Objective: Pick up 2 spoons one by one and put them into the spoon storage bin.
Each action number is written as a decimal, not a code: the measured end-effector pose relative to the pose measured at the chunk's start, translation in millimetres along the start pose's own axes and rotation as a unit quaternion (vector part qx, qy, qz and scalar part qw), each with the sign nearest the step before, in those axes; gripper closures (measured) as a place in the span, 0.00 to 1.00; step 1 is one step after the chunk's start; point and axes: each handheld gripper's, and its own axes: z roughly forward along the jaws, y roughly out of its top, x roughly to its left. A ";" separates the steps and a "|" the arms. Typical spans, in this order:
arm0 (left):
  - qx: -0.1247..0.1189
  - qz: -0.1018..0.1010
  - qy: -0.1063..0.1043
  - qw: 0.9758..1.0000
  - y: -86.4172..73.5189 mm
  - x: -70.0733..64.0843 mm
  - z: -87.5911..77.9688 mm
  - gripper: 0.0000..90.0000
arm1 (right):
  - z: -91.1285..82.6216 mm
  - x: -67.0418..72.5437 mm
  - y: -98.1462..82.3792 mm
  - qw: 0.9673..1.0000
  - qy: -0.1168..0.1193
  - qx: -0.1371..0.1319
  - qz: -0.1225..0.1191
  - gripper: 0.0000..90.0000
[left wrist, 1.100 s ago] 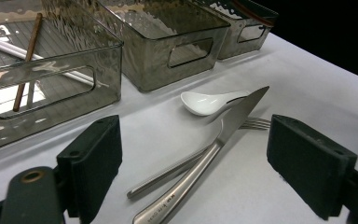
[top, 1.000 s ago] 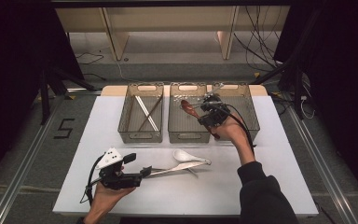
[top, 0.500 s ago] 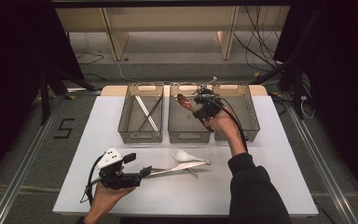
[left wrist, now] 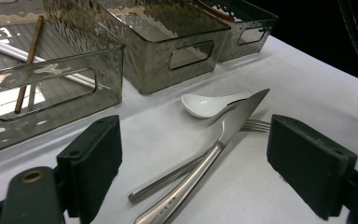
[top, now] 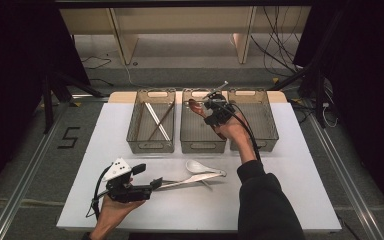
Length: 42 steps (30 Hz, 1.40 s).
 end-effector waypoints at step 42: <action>0.005 0.003 0.001 1.000 -0.2 -0.1 -0.6 0.19 | -31.6 23.3 -53.2 0.994 0.083 -0.011 -0.074 0.40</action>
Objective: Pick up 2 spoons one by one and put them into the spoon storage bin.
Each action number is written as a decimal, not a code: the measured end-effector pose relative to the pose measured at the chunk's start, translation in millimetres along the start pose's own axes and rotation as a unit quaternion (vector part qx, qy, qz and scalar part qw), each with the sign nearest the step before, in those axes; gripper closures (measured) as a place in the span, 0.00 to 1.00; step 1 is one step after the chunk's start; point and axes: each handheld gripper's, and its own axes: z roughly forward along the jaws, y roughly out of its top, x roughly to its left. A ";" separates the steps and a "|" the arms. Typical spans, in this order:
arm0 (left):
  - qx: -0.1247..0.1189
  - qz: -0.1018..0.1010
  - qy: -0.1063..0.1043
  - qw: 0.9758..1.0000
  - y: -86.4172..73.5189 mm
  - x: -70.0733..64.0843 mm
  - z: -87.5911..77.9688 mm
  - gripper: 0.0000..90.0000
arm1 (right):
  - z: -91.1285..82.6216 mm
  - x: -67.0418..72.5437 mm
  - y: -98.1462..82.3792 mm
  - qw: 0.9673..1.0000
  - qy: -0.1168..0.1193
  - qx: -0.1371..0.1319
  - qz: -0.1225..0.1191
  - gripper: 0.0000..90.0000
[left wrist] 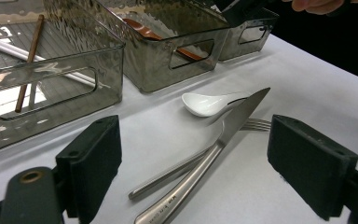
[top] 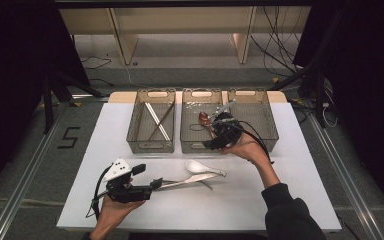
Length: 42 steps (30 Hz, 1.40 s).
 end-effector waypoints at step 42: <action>-0.004 0.002 0.002 1.000 0.2 -0.5 -0.9 0.19 | 46.4 13.7 -35.0 0.992 0.045 0.117 -0.024 0.44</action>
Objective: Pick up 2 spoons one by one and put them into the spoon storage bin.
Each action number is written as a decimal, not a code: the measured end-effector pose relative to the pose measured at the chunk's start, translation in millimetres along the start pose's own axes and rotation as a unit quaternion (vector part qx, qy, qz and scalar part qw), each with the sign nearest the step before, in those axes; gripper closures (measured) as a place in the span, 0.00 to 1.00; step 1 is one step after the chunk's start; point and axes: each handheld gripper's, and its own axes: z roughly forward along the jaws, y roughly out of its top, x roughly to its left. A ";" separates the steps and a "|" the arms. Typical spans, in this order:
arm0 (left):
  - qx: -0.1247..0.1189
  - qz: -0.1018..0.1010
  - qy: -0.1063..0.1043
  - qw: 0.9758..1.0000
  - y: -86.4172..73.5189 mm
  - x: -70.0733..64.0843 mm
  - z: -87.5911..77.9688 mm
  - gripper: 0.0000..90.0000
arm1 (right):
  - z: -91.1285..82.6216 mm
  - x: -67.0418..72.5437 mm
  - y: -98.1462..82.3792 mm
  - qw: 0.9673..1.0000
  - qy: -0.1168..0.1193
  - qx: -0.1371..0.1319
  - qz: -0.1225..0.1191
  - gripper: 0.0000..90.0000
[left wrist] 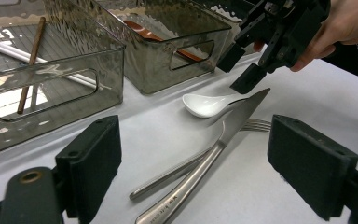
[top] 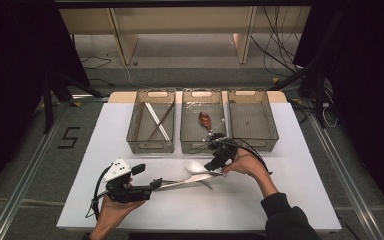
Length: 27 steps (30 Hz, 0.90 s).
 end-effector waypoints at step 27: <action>-0.002 -0.001 0.002 1.000 0.1 -0.4 -0.1 0.19 | 16.3 2.9 -0.4 0.997 0.036 0.063 -0.029 0.76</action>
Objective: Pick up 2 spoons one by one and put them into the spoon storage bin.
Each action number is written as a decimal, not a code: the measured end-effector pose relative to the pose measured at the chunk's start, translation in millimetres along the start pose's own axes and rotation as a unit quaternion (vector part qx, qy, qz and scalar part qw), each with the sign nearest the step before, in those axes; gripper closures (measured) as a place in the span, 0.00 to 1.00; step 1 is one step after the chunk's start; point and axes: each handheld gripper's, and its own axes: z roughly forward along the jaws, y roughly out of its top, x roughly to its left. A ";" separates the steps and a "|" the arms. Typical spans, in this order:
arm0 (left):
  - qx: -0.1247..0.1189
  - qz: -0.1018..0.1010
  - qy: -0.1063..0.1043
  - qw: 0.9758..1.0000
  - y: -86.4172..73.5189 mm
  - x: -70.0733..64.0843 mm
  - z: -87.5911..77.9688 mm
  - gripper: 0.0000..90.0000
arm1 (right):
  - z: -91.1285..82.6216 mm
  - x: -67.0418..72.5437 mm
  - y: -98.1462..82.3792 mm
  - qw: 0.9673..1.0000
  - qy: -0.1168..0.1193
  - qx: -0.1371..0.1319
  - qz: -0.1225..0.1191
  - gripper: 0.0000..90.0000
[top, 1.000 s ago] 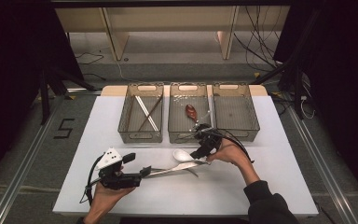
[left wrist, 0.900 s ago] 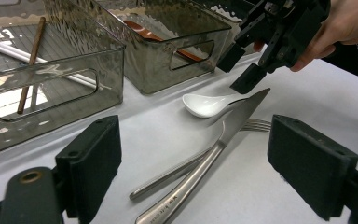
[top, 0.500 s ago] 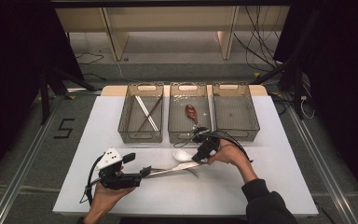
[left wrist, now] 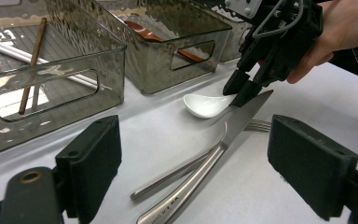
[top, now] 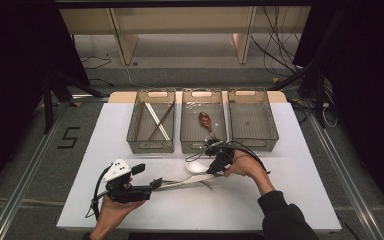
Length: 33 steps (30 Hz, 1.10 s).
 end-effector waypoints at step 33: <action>0.001 0.001 0.001 1.000 0.4 0.0 0.6 0.19 | -0.5 8.0 5.4 0.999 0.019 0.010 -0.040 0.96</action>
